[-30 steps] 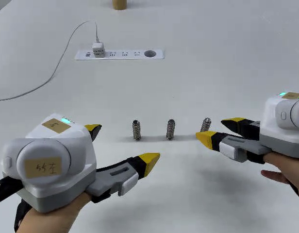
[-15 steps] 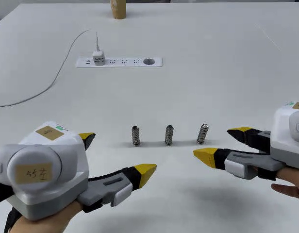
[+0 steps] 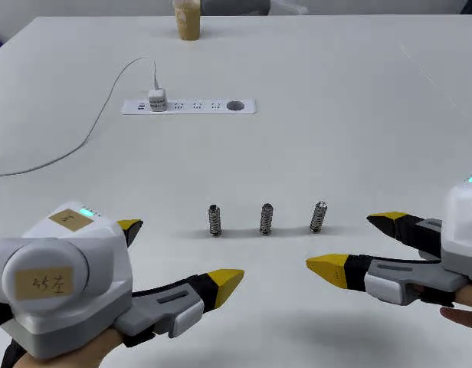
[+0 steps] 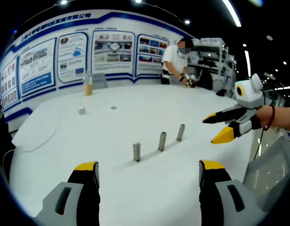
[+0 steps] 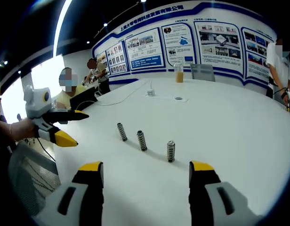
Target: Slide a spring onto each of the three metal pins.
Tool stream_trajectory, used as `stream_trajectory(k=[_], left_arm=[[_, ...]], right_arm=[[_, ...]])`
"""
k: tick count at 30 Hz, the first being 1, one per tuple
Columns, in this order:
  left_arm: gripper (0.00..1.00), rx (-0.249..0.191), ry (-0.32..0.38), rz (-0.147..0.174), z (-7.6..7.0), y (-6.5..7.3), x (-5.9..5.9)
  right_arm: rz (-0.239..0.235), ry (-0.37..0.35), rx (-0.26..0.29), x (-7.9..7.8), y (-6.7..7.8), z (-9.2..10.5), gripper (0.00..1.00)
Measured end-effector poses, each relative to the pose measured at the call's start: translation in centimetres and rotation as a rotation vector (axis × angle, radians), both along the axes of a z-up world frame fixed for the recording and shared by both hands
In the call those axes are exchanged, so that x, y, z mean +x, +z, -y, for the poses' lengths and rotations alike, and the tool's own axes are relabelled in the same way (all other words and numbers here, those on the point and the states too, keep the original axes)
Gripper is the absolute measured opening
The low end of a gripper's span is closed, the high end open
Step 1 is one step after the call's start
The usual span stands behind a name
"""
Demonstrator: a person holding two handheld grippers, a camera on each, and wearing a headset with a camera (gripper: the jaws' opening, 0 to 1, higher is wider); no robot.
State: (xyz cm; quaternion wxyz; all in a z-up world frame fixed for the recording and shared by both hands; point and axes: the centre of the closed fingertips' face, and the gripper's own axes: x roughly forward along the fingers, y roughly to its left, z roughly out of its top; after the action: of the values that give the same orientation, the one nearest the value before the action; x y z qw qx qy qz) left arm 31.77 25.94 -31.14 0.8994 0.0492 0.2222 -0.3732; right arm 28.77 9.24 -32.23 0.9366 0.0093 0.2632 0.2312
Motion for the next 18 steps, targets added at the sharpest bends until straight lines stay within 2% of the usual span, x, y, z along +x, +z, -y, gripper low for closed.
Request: stream_trajectory(k=[14, 18], left_arm=[[0.93, 0.015, 0.013, 0.010, -0.72, 0.31, -0.45], [0.94, 0.019, 0.016, -0.006, -0.82, 0.07, -0.75]], right_arm=[[0.019, -0.004, -0.004, -0.78, 0.84, -0.35, 0.81], [0.009, -0.001, -0.004, -1.03, 0.68, -0.47, 0.82]])
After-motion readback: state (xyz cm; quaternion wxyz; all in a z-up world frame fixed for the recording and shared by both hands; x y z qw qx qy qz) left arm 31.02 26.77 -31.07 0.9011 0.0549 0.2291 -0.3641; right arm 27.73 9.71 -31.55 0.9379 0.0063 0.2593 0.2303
